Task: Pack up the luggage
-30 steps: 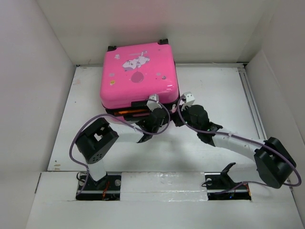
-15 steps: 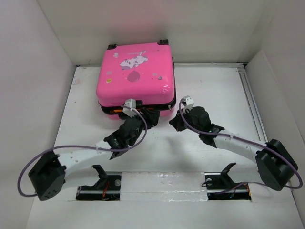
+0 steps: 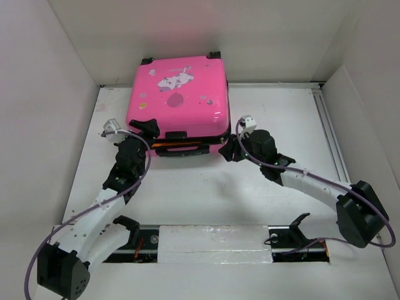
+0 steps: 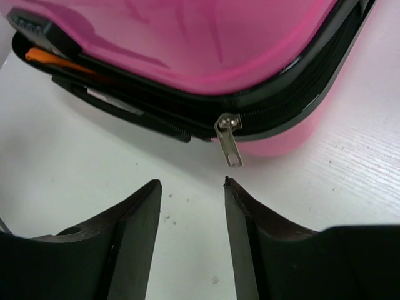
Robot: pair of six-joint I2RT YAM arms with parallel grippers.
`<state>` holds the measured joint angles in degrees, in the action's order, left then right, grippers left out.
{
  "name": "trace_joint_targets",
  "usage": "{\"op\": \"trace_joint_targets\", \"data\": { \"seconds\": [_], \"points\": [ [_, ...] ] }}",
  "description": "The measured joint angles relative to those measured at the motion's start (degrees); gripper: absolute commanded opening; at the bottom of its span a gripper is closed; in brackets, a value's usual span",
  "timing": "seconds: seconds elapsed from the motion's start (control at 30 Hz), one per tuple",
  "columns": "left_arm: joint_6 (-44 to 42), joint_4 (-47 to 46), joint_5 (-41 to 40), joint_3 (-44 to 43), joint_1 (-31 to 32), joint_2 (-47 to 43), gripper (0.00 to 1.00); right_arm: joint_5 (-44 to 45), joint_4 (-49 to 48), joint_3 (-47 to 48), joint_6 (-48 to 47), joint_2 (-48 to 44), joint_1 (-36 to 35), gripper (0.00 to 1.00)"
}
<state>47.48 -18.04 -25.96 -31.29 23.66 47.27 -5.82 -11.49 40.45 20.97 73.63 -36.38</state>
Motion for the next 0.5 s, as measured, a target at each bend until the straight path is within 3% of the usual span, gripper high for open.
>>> {"op": "trace_joint_targets", "data": {
  "seconds": [0.07, 0.17, 0.23, 0.4, 0.5],
  "points": [
    [0.4, 0.8, -1.2, -2.6, -0.8, 0.6, 0.88, 1.1, 0.2, 1.8, -0.5, 0.9, 0.1, 0.52],
    [3.7, 2.9, -5.9, -6.0, -1.4, 1.0, 0.93, 1.4, 0.9, 4.6, -1.1, 3.4, 0.4, 0.52],
    [6.1, 3.9, -7.7, -6.6, -4.3, 1.0, 0.95, 1.7, 1.2, 6.0, -1.6, 5.3, 0.5, 0.52],
    [11.0, 4.0, -2.7, -5.5, -20.5, 3.3, 0.95, 3.1, 2.9, 6.9, -2.2, 7.6, 0.7, 0.53],
    [13.0, 3.6, 0.5, -5.3, -25.5, 7.9, 0.95, 4.3, 3.7, 7.2, -2.4, 8.0, 0.7, 0.5]
  ]
}}
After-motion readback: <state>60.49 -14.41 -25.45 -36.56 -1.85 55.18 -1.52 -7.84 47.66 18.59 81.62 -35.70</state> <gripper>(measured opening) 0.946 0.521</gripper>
